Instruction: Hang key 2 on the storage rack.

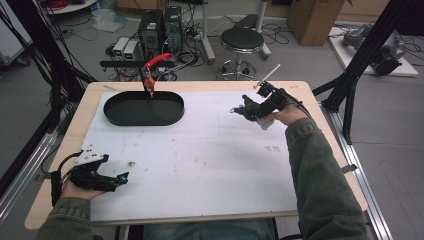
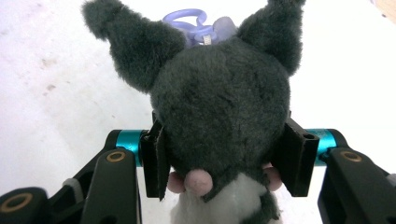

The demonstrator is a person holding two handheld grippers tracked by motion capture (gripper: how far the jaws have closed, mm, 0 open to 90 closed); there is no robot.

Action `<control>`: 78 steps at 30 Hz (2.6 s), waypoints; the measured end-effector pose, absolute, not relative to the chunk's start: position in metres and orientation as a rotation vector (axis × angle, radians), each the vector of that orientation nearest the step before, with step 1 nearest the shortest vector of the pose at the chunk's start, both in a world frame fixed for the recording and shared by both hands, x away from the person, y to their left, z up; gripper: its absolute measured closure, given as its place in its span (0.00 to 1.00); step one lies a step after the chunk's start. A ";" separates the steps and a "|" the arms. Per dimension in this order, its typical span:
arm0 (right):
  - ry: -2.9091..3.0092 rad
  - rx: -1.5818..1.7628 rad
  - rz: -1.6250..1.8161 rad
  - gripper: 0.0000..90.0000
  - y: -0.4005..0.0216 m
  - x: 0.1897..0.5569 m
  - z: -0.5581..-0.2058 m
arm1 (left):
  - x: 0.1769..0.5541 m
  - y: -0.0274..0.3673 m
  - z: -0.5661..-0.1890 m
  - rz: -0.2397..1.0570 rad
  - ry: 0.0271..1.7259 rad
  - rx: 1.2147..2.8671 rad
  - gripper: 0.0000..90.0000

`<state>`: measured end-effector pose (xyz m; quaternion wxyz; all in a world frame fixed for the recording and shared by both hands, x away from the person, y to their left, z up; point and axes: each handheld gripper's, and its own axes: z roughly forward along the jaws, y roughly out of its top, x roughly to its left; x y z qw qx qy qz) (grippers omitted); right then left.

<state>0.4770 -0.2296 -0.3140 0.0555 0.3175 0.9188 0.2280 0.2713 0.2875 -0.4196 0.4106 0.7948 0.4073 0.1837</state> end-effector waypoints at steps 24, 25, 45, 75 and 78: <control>2.867 0.821 0.694 0.51 -0.146 0.485 -0.308 | 0.272 0.288 -0.420 0.462 1.024 1.991 0.02; 2.870 0.817 0.700 0.51 -0.143 0.485 -0.307 | 0.272 0.288 -0.420 0.461 1.026 1.986 0.02; 2.865 0.786 0.748 0.51 -0.090 0.502 -0.293 | 0.272 0.287 -0.421 0.459 1.010 1.996 0.02; 2.764 1.040 0.948 0.50 -0.049 0.545 -0.278 | 0.273 0.291 -0.421 0.445 1.005 1.971 0.02; 2.749 1.050 0.971 0.50 -0.046 0.546 -0.277 | 0.274 0.291 -0.421 0.442 1.005 1.969 0.02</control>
